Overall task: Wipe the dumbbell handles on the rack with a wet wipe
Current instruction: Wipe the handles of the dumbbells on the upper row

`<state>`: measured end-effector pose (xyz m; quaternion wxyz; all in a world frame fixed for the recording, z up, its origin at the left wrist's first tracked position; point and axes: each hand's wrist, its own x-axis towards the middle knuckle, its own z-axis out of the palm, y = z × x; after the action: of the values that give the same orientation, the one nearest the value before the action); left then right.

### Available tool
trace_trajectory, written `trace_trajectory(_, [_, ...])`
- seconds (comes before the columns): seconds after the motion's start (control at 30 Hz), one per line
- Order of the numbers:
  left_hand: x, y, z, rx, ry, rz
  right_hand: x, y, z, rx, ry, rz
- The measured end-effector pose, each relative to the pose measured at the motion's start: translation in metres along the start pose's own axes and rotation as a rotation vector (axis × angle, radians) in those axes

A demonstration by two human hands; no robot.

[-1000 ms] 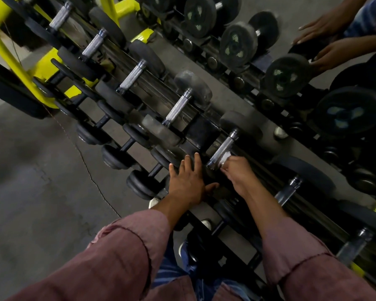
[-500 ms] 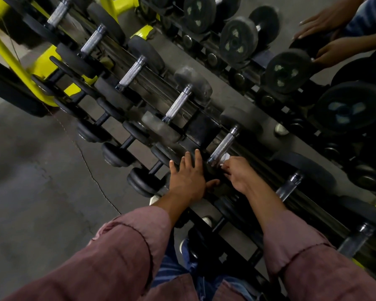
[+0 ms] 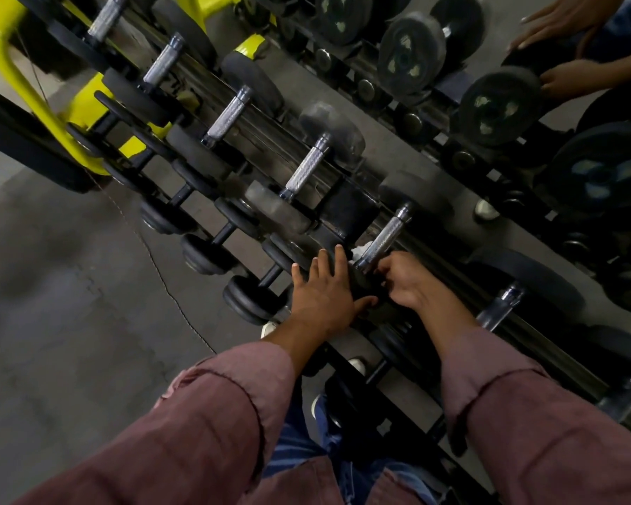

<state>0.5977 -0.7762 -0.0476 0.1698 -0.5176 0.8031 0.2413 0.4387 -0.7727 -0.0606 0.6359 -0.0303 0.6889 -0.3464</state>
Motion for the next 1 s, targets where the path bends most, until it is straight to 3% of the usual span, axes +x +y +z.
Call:
trace_trajectory(0.13, [0.001,0.000,0.001,0.008,0.011,0.008,0.007,0.000,-0.004,0.018,-0.122,-0.006])
trace_trajectory(0.3, [-0.001,-0.001,0.002,0.020,0.003,0.002,0.009,0.007,-0.010,-0.215,-0.108,-0.129])
trace_trajectory(0.53, [0.000,-0.002,0.003,0.008,0.007,0.000,-0.014,-0.011,-0.029,-0.931,-0.056,-0.409])
trace_trajectory(0.63, [0.001,0.000,0.002,0.004,-0.008,-0.008,-0.026,-0.020,-0.019,-1.108,-0.011,-0.740])
trace_trajectory(0.7, [0.001,0.001,0.002,-0.007,-0.014,-0.014,-0.024,-0.020,-0.010,-1.254,-0.085,-0.924])
trace_trajectory(0.77, [-0.001,0.001,0.002,-0.026,-0.011,-0.012,-0.018,-0.017,-0.004,-1.573,-0.192,-0.938])
trace_trajectory(0.87, [0.000,0.001,0.003,-0.050,-0.006,-0.014,-0.012,-0.020,0.003,-2.021,-0.185,-0.976])
trace_trajectory(1.0, [0.000,0.001,0.004,-0.065,-0.009,-0.023,-0.009,-0.034,0.013,-2.229,-0.207,-0.966])
